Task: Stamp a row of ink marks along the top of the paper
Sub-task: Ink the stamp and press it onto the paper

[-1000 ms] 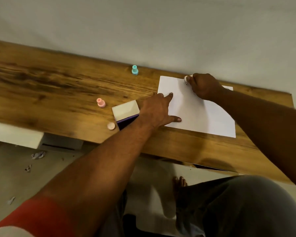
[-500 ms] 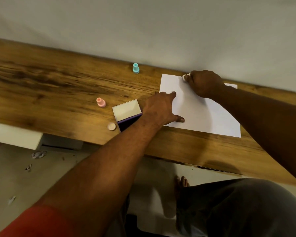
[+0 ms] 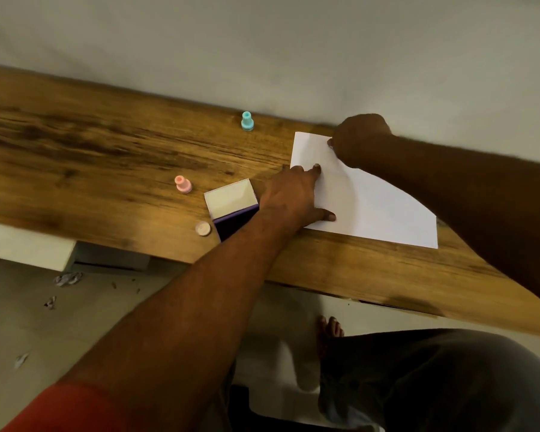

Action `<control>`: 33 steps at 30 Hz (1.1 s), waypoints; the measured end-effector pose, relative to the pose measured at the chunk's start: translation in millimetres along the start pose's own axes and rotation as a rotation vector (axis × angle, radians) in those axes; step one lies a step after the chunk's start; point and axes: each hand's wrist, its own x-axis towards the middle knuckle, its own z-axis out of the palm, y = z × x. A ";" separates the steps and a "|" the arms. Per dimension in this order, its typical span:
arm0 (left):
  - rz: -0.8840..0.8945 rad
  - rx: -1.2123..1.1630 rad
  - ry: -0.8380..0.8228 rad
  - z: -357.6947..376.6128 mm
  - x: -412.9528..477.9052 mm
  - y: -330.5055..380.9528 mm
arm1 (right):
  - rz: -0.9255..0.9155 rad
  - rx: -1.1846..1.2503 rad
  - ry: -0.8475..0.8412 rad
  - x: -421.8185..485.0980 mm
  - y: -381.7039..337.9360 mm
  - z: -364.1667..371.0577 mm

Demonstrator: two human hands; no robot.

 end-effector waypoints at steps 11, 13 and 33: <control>0.006 -0.032 0.031 4.0 -11.1 -8.6 | -0.006 0.021 -0.025 -12.7 2.4 -21.5; -0.004 -0.071 0.068 3.1 -14.0 -13.5 | 0.036 0.105 0.067 -22.2 3.8 -22.2; 0.110 -0.263 0.324 -0.4 -122.3 -144.0 | 0.100 1.066 0.422 -101.0 -9.4 10.0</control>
